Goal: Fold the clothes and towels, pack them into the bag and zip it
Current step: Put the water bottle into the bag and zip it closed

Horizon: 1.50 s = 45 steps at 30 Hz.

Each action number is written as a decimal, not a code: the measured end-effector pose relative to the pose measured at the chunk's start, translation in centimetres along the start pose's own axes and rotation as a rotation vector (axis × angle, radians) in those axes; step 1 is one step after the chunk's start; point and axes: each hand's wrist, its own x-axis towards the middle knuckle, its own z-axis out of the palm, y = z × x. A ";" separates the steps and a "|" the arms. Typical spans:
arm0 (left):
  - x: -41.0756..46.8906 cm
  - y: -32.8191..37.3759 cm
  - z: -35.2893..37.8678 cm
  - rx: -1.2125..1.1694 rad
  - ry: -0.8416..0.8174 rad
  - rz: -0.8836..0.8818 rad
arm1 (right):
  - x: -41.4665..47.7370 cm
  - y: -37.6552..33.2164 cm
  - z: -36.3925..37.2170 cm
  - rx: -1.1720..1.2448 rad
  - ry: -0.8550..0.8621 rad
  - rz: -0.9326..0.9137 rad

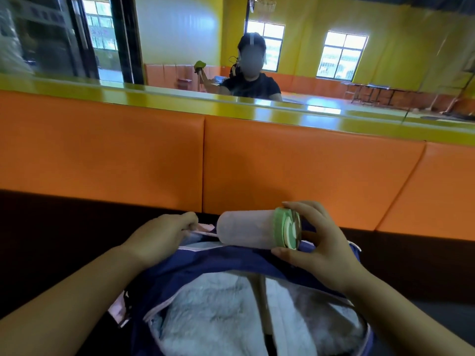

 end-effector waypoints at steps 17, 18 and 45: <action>0.7 0.1 -3.8 0.438 -0.120 -0.136 | 7.1 -2.5 4.4 -0.499 -0.355 -0.346; 0.7 0.3 -4.0 0.432 -0.118 -0.134 | 7.4 -2.4 5.0 -0.534 -0.385 -0.378; -1.6 3.9 -3.4 0.084 0.130 0.079 | 3.6 -2.4 2.2 -0.544 -0.390 -0.247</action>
